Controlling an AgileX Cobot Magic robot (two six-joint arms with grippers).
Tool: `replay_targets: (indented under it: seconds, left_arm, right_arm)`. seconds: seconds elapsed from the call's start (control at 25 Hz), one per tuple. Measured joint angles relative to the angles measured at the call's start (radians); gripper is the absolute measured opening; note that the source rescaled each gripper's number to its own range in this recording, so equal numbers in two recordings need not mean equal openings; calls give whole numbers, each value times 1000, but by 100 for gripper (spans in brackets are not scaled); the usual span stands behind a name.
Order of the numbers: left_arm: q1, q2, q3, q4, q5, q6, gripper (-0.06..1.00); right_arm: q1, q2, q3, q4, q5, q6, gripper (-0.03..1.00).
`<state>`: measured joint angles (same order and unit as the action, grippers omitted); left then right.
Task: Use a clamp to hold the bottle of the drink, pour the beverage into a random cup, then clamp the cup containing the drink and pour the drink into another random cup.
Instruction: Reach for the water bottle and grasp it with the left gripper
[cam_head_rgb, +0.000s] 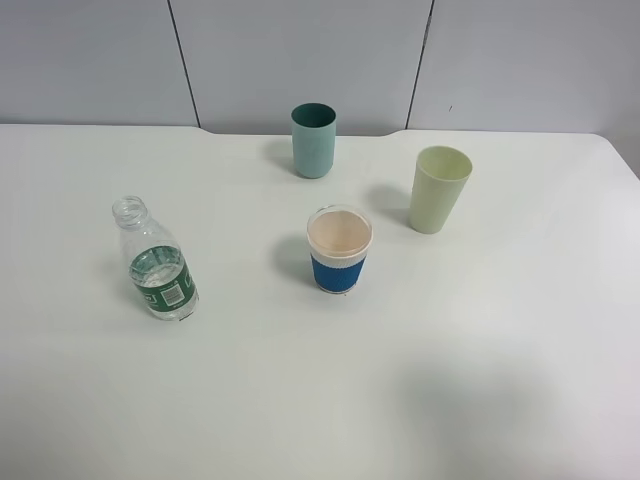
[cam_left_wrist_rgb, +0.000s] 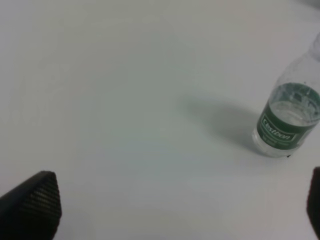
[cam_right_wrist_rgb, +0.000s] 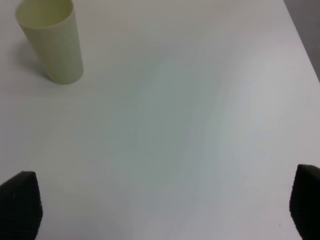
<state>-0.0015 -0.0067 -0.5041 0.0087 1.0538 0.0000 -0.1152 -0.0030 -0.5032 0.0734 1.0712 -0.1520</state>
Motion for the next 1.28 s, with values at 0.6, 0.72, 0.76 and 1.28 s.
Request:
replay_targets:
  seconds: [0.6, 0.72, 0.76, 1.28]
  left_arm:
    - [0, 0, 0, 0, 0, -6, 100]
    - [0, 0, 0, 0, 0, 0, 100]
    - [0, 0, 0, 0, 0, 0, 100]
    - [0, 0, 0, 0, 0, -6, 100]
  right_arm:
    - [0, 0, 0, 0, 0, 0, 100]
    - [0, 0, 0, 0, 0, 0, 100]
    - [0, 0, 0, 0, 0, 0, 100]
    - [0, 0, 0, 0, 0, 0, 100]
